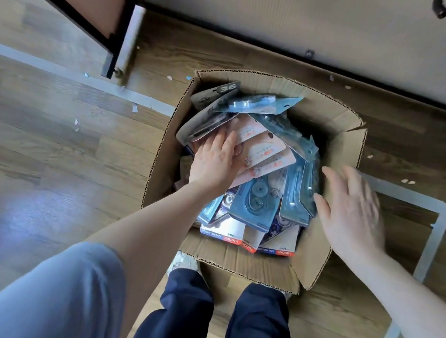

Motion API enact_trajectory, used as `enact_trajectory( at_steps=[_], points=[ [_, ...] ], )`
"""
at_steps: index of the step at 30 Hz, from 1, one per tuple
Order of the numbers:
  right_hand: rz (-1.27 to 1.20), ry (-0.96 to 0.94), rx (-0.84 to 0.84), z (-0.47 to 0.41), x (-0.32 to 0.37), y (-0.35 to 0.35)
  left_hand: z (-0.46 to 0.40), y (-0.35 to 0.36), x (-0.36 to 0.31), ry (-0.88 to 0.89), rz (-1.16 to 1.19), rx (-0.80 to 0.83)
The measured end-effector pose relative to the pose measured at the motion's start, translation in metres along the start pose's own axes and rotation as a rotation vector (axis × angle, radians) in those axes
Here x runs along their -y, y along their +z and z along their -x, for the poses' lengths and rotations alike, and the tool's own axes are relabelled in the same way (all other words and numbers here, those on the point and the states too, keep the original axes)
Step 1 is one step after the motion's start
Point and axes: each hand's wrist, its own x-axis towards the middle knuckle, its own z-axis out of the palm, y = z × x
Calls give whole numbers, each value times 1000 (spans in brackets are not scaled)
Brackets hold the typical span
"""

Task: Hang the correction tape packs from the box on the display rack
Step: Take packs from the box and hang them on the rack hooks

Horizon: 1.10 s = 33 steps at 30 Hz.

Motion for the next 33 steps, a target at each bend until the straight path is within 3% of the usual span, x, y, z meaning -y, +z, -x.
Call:
enact_trajectory(
  at_steps=[11,18,22,28,33],
  points=[
    [-13,11,53,-1,1,-5,54,23,-11,33,-13,-83],
    [-4,4,84,6,4,-14,82,16,2,109,137,-58],
    [11,-4,102,5,4,-16,59,1,10,-6,196,122],
    [16,-25,106,2,6,-15,40,-4,13,-121,272,122],
    [22,-37,116,0,7,-15,39,-8,13,-232,435,235]
  ],
)
